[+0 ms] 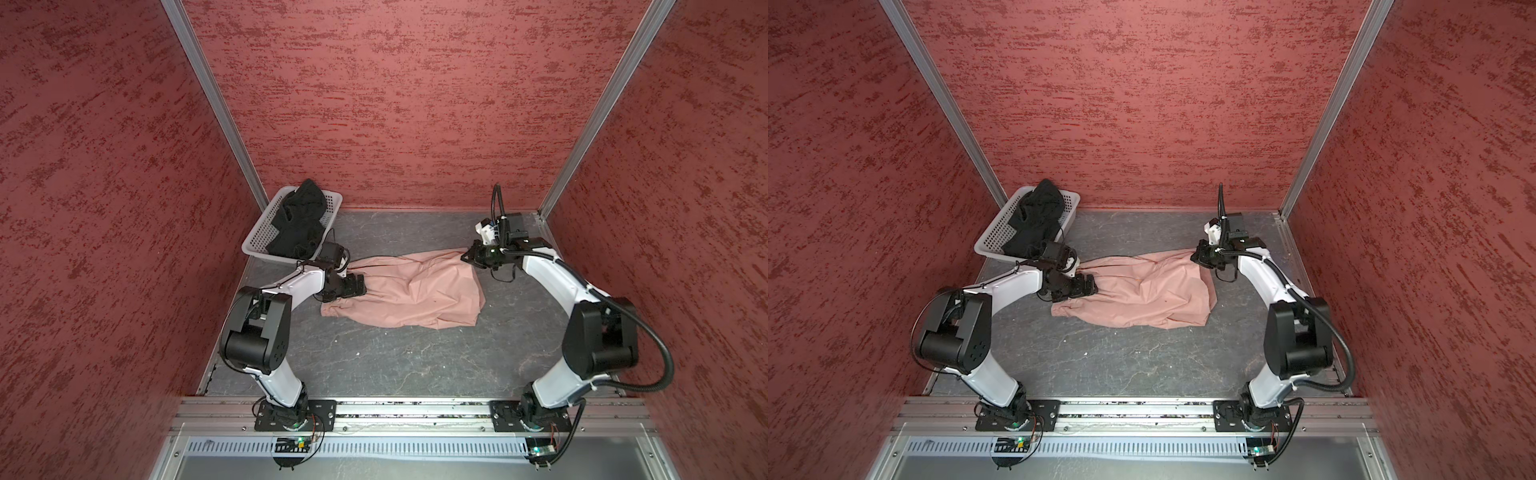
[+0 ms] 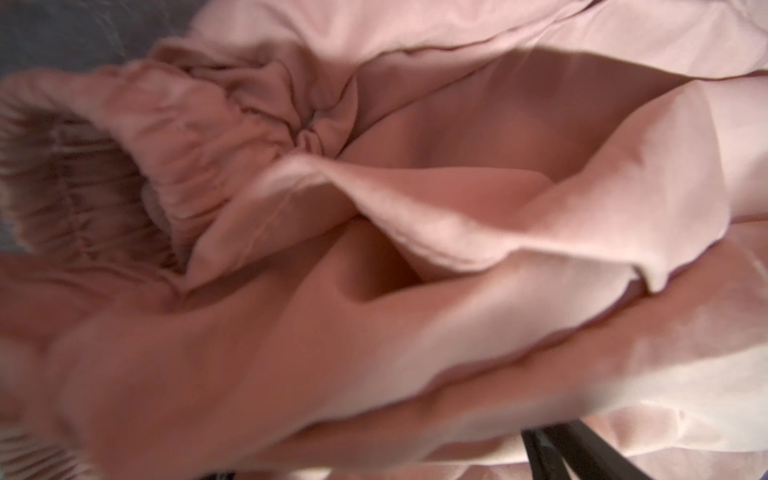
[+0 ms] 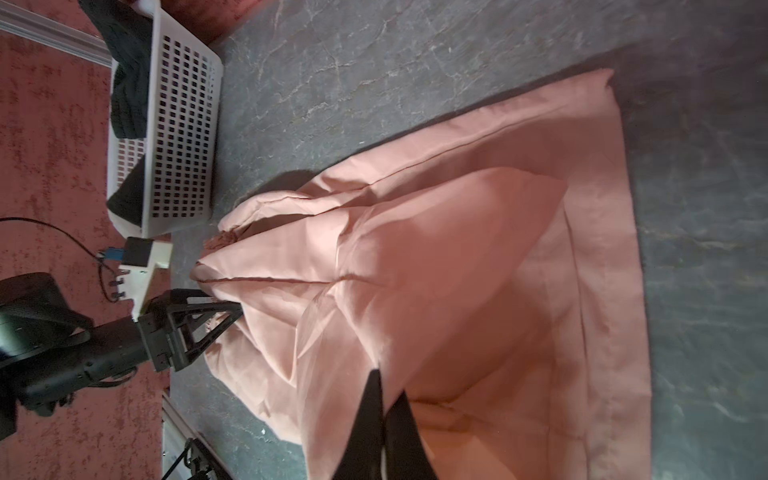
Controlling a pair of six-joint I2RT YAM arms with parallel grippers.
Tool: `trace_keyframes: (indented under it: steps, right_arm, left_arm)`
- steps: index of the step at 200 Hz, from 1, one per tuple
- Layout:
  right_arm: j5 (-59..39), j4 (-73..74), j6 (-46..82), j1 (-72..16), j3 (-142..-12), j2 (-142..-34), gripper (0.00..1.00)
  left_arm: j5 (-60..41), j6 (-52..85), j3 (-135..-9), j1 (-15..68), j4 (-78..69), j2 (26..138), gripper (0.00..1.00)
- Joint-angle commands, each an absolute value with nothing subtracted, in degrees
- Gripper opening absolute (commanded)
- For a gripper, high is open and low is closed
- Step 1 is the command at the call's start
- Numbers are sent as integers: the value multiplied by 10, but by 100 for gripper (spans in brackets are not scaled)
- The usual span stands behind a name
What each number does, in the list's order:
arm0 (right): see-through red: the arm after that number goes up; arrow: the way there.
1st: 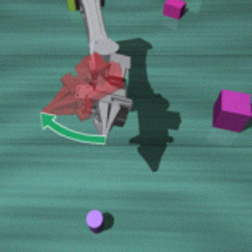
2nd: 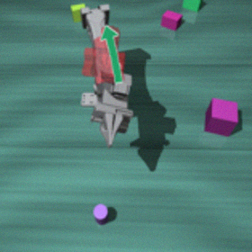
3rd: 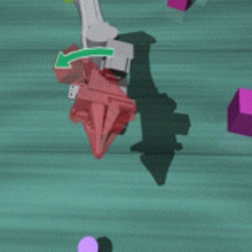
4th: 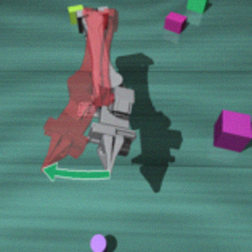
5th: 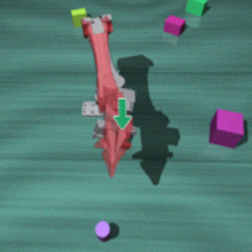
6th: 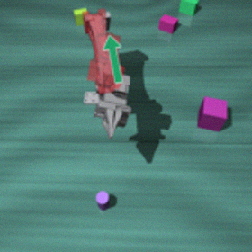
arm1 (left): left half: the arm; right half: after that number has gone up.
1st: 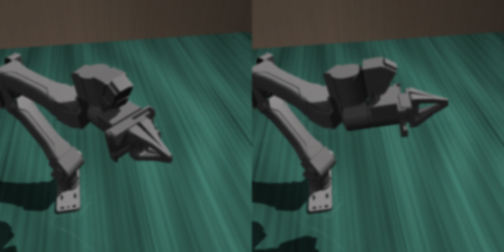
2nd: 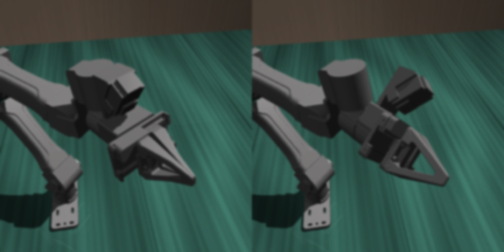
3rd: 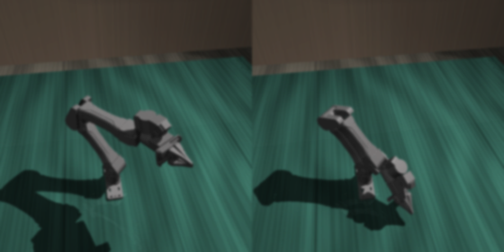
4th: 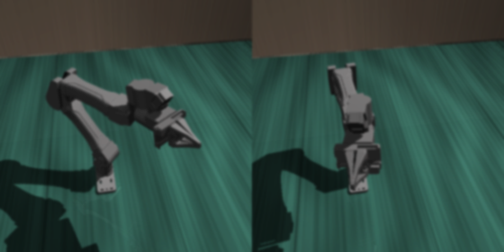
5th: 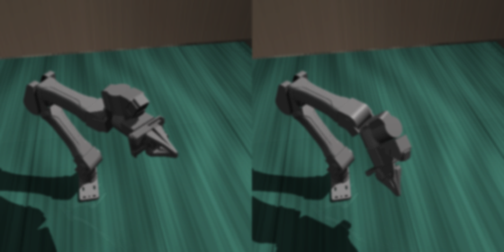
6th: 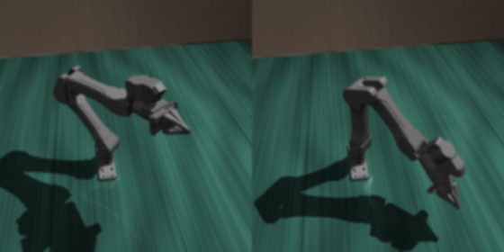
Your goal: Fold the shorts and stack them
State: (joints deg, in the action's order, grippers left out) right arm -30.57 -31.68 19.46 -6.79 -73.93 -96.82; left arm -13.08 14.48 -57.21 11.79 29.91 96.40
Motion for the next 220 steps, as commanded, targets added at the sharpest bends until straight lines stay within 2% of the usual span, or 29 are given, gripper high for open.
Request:
trace_keyframes:
  steps: [1,18,29,72,123,148,186,220]
  right_arm:
    - [-313,-251,154,-59,-792,-1002,50]
    - [-304,-270,144,-55,-809,-1012,70]
    - [-293,-279,137,-53,-797,-991,78]
    - [-182,-339,156,-30,-673,-845,86]
    - [-251,-305,214,-22,-489,-717,81]
    - [-258,-257,234,-35,-404,-683,69]
    - [-244,-201,234,-70,-357,-694,65]
    - [-218,-182,210,-92,-386,-745,62]
  left_arm:
    - [-121,134,-554,110,298,990,99]
    - [-125,138,-555,111,297,990,99]
    - [-132,141,-558,111,299,984,100]
    - [-168,160,-583,113,313,920,100]
    - [-154,165,-589,114,350,844,99]
    - [-140,173,-560,110,359,830,99]
    - [-132,173,-531,102,370,809,99]
    - [-123,171,-518,88,376,800,99]
